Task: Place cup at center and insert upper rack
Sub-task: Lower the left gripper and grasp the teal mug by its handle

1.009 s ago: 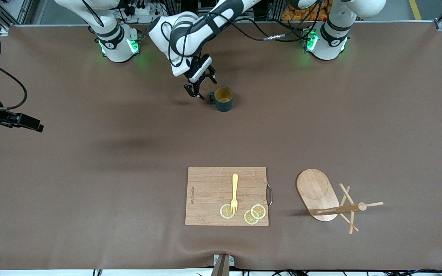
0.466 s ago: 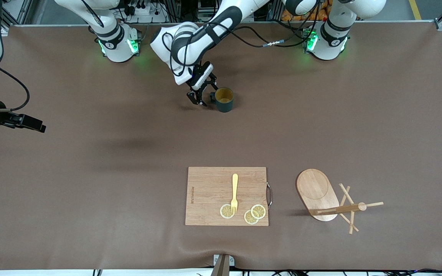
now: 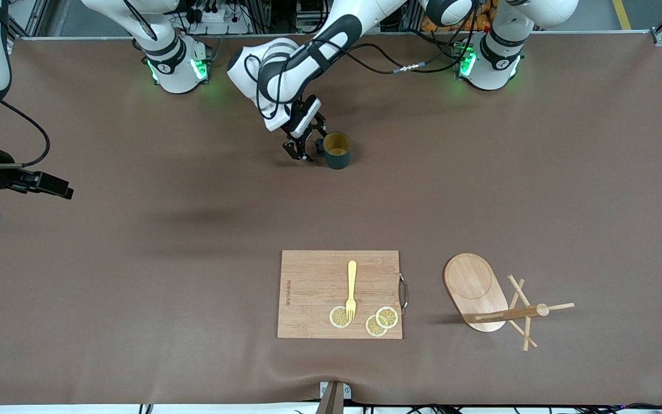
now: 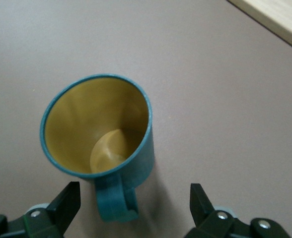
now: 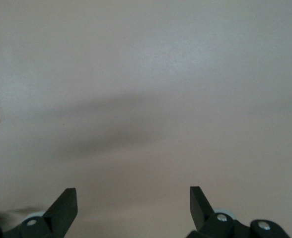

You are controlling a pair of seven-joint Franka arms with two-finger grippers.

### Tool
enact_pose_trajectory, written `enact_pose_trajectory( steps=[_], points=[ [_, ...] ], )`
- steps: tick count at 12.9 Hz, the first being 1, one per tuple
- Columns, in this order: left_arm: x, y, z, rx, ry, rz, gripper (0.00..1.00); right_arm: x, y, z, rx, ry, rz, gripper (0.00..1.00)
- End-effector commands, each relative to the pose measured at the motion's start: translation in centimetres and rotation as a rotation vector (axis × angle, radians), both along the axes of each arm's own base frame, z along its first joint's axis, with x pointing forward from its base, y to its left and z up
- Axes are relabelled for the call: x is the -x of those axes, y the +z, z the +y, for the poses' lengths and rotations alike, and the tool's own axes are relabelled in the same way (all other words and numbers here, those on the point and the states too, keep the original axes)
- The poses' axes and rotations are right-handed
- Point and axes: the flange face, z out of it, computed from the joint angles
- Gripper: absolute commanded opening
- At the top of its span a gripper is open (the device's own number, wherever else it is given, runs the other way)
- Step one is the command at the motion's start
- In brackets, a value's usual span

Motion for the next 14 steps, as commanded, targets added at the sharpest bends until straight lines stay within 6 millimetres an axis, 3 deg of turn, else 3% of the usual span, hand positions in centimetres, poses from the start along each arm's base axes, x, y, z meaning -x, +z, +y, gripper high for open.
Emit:
enact_pose_trajectory(
  steps=[1, 4, 8, 10, 12, 14],
  points=[
    [-0.1, 0.2, -0.3, 0.007, 0.037, 0.017, 0.55, -0.1, -0.1, 0.1, -0.006, -0.011, -0.001, 1.00],
    [0.1, 0.4, -0.3, 0.020, 0.057, 0.050, 0.23, -0.1, 0.0, 0.0, -0.006, -0.014, -0.003, 1.00],
    [0.3, 0.7, -0.4, 0.032, 0.070, 0.069, 0.09, -0.2, 1.2, -0.8, 0.005, -0.003, -0.025, 1.00],
    [0.4, 1.1, -0.5, 0.036, 0.063, 0.073, 0.00, -0.1, 1.3, -2.1, -0.001, -0.025, -0.029, 1.00],
    [-0.3, 3.0, -0.6, 0.061, 0.056, 0.075, 0.00, 0.1, 1.2, -3.2, -0.004, -0.040, -0.026, 1.00],
    [-1.9, 7.4, -0.6, 0.121, 0.046, 0.092, 0.00, 0.0, 1.2, -3.5, -0.002, -0.004, -0.030, 1.00]
  ],
)
